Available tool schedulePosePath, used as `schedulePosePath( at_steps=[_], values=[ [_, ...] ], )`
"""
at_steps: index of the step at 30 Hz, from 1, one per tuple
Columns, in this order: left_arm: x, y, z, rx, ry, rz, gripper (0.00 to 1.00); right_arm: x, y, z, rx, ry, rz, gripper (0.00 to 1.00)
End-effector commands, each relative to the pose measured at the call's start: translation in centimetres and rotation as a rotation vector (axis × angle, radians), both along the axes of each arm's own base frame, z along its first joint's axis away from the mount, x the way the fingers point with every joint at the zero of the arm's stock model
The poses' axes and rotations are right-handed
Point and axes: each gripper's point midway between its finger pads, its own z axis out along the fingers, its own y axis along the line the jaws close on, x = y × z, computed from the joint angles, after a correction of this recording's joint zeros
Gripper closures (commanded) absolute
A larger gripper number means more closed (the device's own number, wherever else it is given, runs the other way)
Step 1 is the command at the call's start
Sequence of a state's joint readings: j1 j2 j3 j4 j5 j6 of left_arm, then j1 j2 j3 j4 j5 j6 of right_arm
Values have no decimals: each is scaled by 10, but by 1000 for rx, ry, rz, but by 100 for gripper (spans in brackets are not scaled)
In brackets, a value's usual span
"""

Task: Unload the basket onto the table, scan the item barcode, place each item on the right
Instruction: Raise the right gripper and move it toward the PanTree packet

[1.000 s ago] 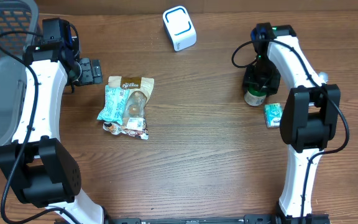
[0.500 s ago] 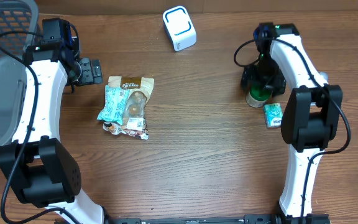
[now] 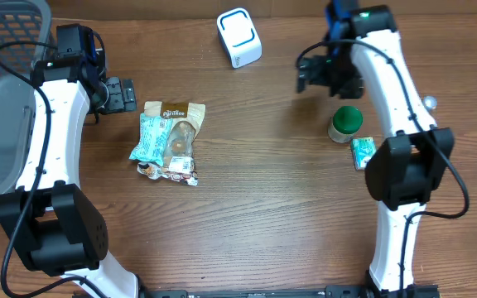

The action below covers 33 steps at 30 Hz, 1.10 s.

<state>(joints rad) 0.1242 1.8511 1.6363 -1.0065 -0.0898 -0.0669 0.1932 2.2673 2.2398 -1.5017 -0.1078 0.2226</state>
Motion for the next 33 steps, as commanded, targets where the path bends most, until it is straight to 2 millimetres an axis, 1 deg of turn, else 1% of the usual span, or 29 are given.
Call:
schedulePosePath(
  at_steps=[1,2,6,11,33],
  values=[
    [4,-3,14,6,-35,-26,1,-10,48,19,137,-22,111,0],
    [4,-3,14,6,-35,-26,0,-13,56,19,137,-22,129,0],
    [4,-3,14,6,-35,-26,0,-21,76,19,137,-20,175,0],
    [4,-3,14,6,-35,-26,0,-22,87,19,141,-32,199,0],
    [4,-3,14,6,-35,-26,0,-20,88,19,143,-42,200,0]
  ],
)
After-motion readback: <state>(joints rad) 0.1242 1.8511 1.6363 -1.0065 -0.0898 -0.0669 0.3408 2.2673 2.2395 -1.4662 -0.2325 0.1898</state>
